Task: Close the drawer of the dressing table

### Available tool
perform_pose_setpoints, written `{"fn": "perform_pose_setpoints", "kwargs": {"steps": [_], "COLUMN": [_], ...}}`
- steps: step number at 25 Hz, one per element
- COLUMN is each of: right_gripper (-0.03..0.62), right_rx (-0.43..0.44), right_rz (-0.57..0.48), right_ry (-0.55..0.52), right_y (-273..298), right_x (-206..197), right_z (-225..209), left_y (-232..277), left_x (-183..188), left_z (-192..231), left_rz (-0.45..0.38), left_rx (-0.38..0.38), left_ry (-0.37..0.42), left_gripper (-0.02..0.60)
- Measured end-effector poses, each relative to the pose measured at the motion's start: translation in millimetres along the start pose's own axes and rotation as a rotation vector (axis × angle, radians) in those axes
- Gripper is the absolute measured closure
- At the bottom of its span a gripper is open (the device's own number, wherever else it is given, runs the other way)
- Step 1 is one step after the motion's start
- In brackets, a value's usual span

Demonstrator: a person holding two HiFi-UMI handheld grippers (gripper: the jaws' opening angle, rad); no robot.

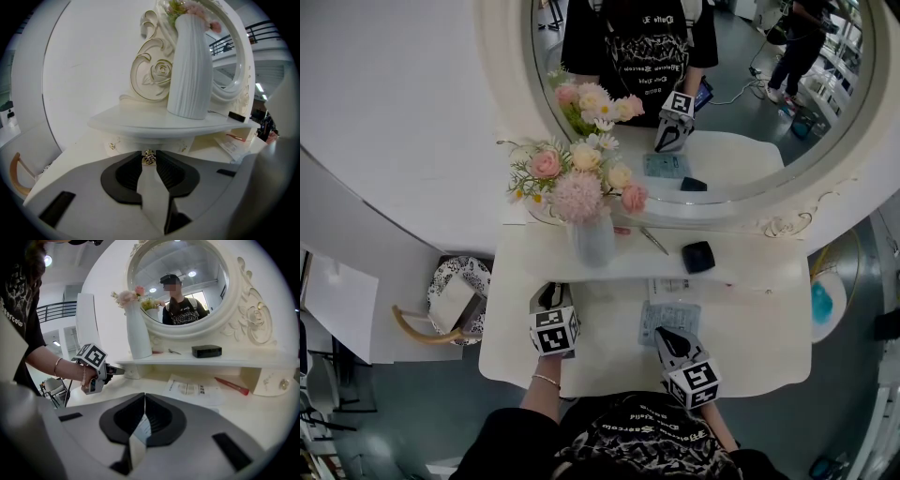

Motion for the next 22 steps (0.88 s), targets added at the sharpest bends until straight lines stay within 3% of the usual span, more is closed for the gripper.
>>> {"fn": "perform_pose_setpoints", "kwargs": {"steps": [18, 22], "right_gripper": [0.580, 0.580], "right_rx": [0.016, 0.024], "right_rz": [-0.007, -0.011], "right_ry": [0.004, 0.006], "right_y": [2.4, 2.4], "right_x": [-0.6, 0.2], "right_z": [0.4, 0.4], "left_y": [2.2, -1.6], "left_x": [0.7, 1.0], "left_z": [2.1, 0.1], "left_rz": [0.003, -0.004], "left_rx": [-0.026, -0.034], "left_ry": [-0.012, -0.023], "left_gripper": [0.479, 0.428]}}
Point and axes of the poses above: the fingertips, and each gripper's own axes: y forward along the fingers, z to its left, x out of its top, the point moved 8 cm from there along -y, backward along the fingers, and after that the axes turned 3 degrees about -z, right-handed, at the moved point
